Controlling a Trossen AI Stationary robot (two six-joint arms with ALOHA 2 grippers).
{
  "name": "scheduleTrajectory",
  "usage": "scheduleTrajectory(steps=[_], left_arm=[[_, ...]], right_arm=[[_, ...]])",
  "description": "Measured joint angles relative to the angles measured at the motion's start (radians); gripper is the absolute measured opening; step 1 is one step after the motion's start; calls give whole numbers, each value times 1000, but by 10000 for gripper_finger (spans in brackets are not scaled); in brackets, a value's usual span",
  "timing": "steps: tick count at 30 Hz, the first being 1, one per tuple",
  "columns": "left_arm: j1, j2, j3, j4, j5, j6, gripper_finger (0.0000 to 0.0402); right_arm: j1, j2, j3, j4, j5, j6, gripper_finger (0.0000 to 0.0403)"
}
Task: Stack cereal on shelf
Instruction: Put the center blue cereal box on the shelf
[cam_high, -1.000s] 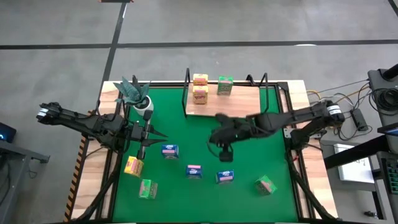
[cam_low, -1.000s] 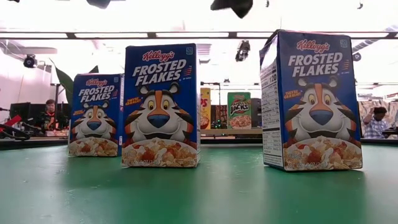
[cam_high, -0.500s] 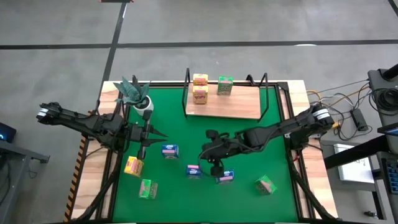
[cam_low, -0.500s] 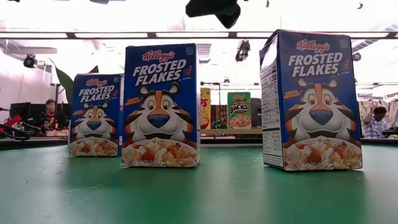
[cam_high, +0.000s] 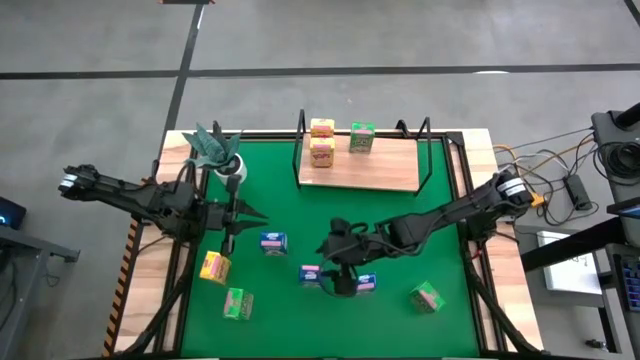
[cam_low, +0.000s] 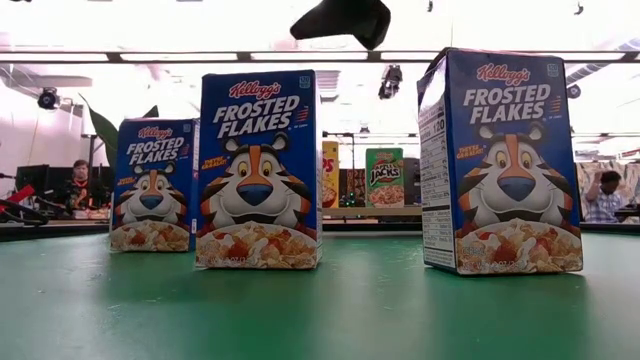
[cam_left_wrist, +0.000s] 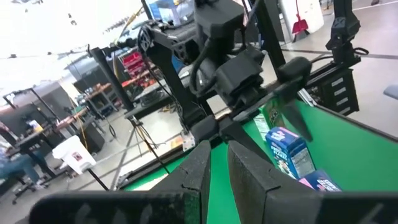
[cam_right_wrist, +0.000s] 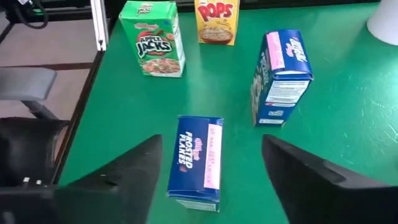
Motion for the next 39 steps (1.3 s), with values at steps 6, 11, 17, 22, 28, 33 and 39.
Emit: scheduleTrajectory(steps=[6,11,17,22,28,33,39], left_arm=[[0,4,17,2,0,9,38],[0,12,22,2,0,8,38],[0,11,22,2,0,6,38],[0,11,22,1,0,6,38],[0,12,22,1,0,5,38],[0,13,22,1,0,5,38],[0,13,22,1,0,5,38]], right_arm=[[16,69,0,83,30,-8,305],[16,97,11,51,31,-7,296],[16,114,45,49,30,-15,283],[16,165,127,-39,30,-47,275],[16,219,274,-270,30,-22,274],[18,240,346,-381,30,9,274],[30,255,343,-400,30,25,274]])
